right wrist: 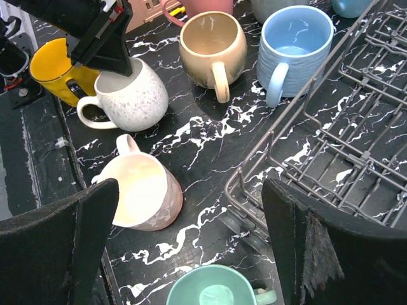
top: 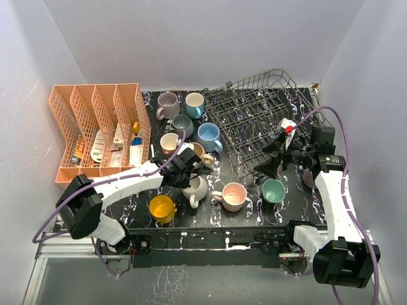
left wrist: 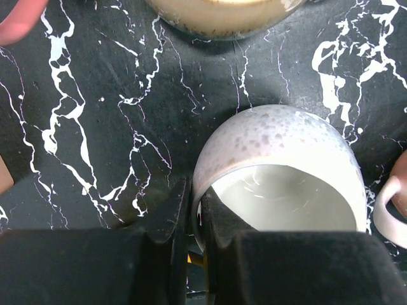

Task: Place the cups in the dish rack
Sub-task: Pick up the cup at the center of the board, then turn the cup upside down in the dish rack.

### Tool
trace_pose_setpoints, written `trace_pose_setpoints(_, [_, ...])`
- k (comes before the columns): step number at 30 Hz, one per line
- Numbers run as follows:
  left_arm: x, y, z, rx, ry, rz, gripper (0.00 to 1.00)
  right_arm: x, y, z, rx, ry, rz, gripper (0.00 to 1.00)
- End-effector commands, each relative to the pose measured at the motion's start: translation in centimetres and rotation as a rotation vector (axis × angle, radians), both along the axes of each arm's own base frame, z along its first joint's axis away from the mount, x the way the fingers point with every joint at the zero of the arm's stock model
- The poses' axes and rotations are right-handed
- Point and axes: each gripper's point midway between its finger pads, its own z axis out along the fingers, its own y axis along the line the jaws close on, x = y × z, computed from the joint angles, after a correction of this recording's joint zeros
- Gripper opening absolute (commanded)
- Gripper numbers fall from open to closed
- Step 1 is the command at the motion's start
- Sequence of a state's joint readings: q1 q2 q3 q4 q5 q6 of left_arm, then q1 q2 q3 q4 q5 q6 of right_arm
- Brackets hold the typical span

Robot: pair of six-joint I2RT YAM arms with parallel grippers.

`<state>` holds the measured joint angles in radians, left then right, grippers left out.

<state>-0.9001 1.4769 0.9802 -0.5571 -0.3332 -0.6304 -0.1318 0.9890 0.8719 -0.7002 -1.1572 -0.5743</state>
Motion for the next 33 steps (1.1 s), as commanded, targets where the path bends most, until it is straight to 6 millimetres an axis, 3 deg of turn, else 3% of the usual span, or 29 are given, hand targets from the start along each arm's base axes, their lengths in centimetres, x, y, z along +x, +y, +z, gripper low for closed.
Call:
trace_pose_setpoints(1, [0.2,-1.0,4.5,-0.177,-0.107,0.016,0.0,-0.5,0.6,1.1,0.034,-0.049,0.046,0.98])
trace_pose_setpoints(11, [0.1,-2.0,11.8,-0.543,-0.299,0.053,0.0,-1.8,1.7,2.5,0.129,-0.013,0.119,0.98])
trace_pose_setpoints(18, [0.9,-4.2,17.2,-0.861,-0.407,0.101,0.0,-1.8,2.4,5.5,0.254,0.102,0.159,0.98])
trace_pose_setpoints(26, [3.4,-6.1,22.7,-1.152,-0.521,0.199,0.0,-1.2,2.8,7.8,0.371,0.377,0.164,0.98])
trace_pose_setpoints(33, [6.3,-6.9,25.9,-1.36,-0.564,0.31,0.0,-0.4,3.9,9.0,0.461,0.593,0.124,0.99])
